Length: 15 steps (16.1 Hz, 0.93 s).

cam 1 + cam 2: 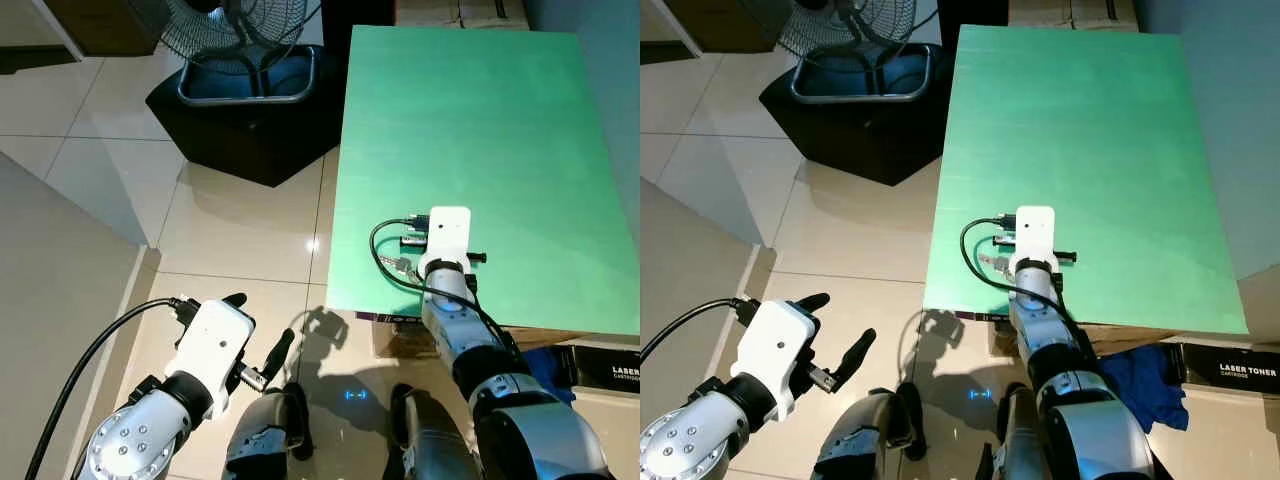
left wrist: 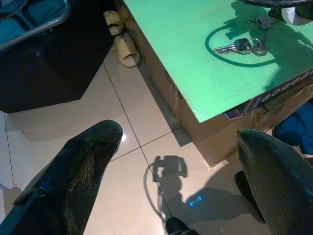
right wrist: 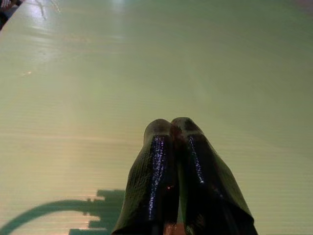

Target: Hang keys on a hook

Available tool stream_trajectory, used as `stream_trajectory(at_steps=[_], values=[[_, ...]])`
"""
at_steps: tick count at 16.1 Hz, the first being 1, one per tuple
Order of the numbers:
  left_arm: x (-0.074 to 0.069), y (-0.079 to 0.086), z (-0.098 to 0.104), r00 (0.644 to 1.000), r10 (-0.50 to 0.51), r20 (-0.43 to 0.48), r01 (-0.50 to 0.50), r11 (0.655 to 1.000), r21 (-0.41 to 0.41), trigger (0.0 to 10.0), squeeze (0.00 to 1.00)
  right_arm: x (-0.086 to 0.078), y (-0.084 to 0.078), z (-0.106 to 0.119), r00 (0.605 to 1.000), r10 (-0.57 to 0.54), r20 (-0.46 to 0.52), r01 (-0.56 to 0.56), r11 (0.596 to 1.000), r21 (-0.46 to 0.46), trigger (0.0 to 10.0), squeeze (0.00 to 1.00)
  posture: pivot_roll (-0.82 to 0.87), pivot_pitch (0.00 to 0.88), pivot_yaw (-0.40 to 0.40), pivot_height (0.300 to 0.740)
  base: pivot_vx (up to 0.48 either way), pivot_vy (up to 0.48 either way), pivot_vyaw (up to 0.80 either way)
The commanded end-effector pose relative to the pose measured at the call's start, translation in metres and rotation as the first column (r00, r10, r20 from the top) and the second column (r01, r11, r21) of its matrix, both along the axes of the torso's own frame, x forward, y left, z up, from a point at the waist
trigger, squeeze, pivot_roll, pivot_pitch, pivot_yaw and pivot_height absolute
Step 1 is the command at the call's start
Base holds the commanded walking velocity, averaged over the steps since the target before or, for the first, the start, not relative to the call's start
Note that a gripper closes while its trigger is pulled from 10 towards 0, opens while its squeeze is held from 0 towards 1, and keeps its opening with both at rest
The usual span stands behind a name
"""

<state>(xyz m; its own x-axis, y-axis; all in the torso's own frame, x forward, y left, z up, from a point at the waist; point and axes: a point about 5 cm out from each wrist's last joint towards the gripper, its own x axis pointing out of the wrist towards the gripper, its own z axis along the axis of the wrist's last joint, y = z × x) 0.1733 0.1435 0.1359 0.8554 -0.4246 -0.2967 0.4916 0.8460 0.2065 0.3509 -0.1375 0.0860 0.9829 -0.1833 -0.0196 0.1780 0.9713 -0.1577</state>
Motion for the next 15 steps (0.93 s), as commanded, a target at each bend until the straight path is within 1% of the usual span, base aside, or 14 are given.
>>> stream_trajectory(at_steps=[1, 2, 3, 4, 8, 13, 14, 15], values=[[-0.003, 0.000, -0.005, 1.000, -0.002, -0.028, 0.002, 1.000, 0.003, 10.0, 0.00, -0.005, 0.003, -0.014, 0.996, -0.004, -0.084, 0.011, 0.996, 0.088, 10.0, 0.00, 0.07, 0.322, 0.098, 0.713, 0.000, 0.000, 0.00], [-0.003, 0.001, -0.005, 1.000, -0.002, -0.027, 0.002, 1.000, 0.005, 10.0, 0.00, -0.008, 0.006, -0.025, 0.987, 0.002, -0.158, 0.036, 0.971, 0.236, 10.0, 0.00, 0.07, 0.323, 0.100, 0.713, 0.000, 0.000, 0.00], [-0.003, 0.001, -0.005, 1.000, -0.002, -0.027, 0.002, 1.000, 0.005, 10.0, 0.00, -0.009, 0.007, -0.026, 0.986, 0.003, -0.166, 0.039, 0.968, 0.248, 10.0, 0.00, 0.07, 0.323, 0.100, 0.713, 0.000, 0.000, 0.00], [-0.003, 0.001, -0.005, 1.000, -0.001, -0.027, 0.002, 1.000, 0.006, 10.0, 0.00, -0.010, 0.007, -0.026, 0.987, -0.001, -0.163, 0.037, 0.974, 0.223, 10.0, 0.00, 0.07, 0.323, 0.100, 0.713, 0.000, 0.000, 0.00], [-0.003, 0.000, -0.005, 1.000, -0.003, -0.027, 0.003, 1.000, 0.003, 10.0, 0.00, -0.010, 0.010, -0.026, 0.987, 0.018, -0.159, 0.011, 0.984, 0.179, 10.0, 0.00, 0.06, 0.327, 0.099, 0.713, 0.000, 0.000, 0.00], [-0.004, 0.000, -0.005, 1.000, -0.001, -0.028, 0.001, 1.000, 0.002, 10.0, 0.00, -0.013, 0.011, -0.031, 0.983, 0.021, -0.183, 0.013, 0.983, 0.181, 10.0, 0.00, 0.07, 0.332, 0.098, 0.713, 0.000, 0.000, 0.00], [-0.005, 0.000, -0.005, 1.000, -0.001, -0.028, 0.001, 1.000, 0.002, 10.0, 0.00, -0.014, 0.010, -0.032, 0.983, 0.014, -0.185, 0.021, 0.982, 0.187, 10.0, 1.00, 0.07, 0.333, 0.097, 0.713, 0.000, 0.000, 0.00], [-0.004, 0.000, -0.005, 1.000, 0.000, -0.028, 0.000, 1.000, 0.001, 10.0, 0.00, -0.014, 0.009, -0.032, 0.982, 0.012, -0.187, 0.023, 0.983, 0.184, 10.0, 1.00, 0.07, 0.335, 0.097, 0.713, 0.000, 0.000, 0.00]])
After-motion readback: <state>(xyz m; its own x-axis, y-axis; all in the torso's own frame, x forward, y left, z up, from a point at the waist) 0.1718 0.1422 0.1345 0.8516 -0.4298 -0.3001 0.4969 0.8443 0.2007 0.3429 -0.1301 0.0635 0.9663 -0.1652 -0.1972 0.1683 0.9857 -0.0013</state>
